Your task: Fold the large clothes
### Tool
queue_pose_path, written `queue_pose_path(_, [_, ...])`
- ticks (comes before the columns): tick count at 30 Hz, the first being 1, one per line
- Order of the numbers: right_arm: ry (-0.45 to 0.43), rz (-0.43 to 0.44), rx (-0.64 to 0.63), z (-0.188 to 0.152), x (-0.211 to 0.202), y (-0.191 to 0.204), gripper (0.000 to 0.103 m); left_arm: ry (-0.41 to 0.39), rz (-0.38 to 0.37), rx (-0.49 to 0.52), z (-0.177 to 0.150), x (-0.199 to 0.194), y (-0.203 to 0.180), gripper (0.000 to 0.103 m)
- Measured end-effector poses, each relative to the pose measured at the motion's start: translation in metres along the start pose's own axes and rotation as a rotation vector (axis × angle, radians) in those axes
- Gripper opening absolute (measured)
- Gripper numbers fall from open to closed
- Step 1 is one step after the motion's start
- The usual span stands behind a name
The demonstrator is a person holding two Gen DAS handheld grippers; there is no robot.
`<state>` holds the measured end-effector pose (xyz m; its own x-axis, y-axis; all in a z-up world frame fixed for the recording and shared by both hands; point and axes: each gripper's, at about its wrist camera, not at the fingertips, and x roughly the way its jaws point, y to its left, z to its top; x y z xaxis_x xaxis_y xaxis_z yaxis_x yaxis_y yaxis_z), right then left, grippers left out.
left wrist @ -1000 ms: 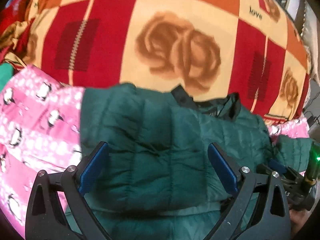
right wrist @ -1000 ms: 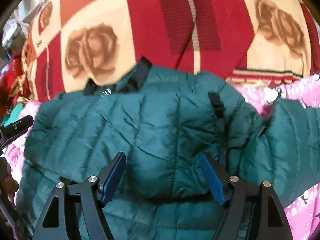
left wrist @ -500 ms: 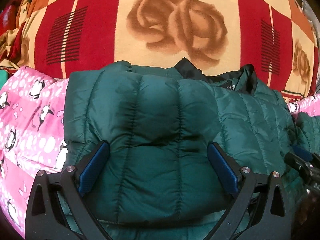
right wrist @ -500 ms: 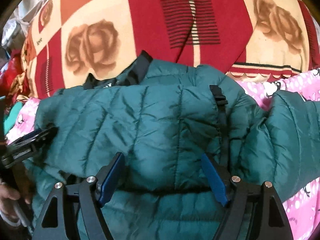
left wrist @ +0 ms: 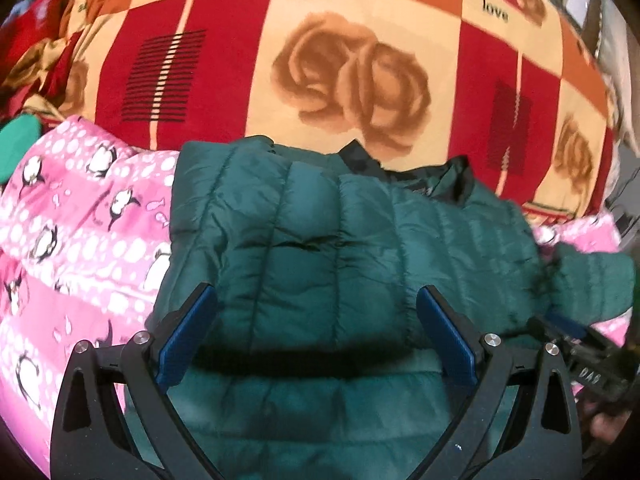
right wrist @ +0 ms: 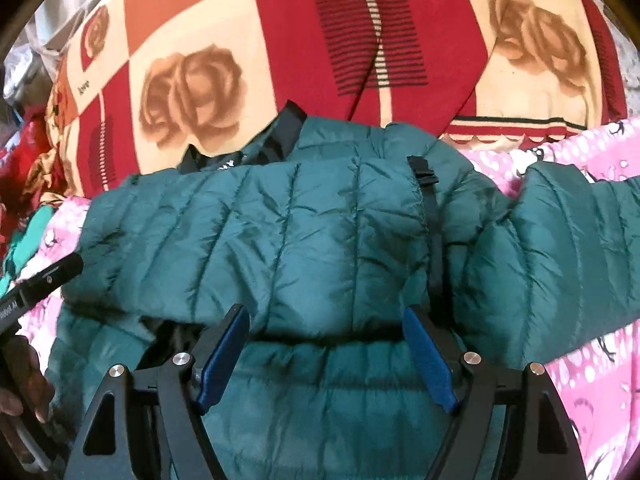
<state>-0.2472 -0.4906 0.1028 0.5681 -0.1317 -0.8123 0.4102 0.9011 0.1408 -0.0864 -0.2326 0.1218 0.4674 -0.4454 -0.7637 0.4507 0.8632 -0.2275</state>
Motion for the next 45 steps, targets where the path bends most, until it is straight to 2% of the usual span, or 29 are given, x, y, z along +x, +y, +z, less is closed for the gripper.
queue_pose_path(4, [-0.007, 0.006, -0.01, -0.008, -0.016, 0.003, 0.077, -0.017, -0.041, -0.037, -0.001, -0.023, -0.004, 0.1])
queue_pose_path(9, [-0.028, 0.009, 0.005, -0.02, -0.039, -0.006, 0.077, -0.024, -0.058, -0.012, -0.005, -0.039, -0.018, 0.1])
queue_pose_path(20, [-0.054, -0.061, 0.006, -0.038, -0.067, -0.03, 0.077, -0.019, -0.085, 0.022, -0.023, -0.058, -0.05, 0.1])
queue_pose_path(28, [-0.058, -0.127, 0.058, -0.055, -0.081, -0.08, 0.077, -0.001, -0.106, 0.058, -0.035, -0.061, -0.076, 0.1])
queue_pose_path(35, [-0.062, -0.167, 0.099, -0.066, -0.091, -0.115, 0.077, 0.038, -0.13, 0.032, -0.041, -0.053, -0.087, 0.1])
queue_pose_path(45, [-0.07, -0.236, 0.166, -0.073, -0.1, -0.169, 0.077, 0.034, -0.129, 0.043, -0.039, -0.051, -0.099, 0.1])
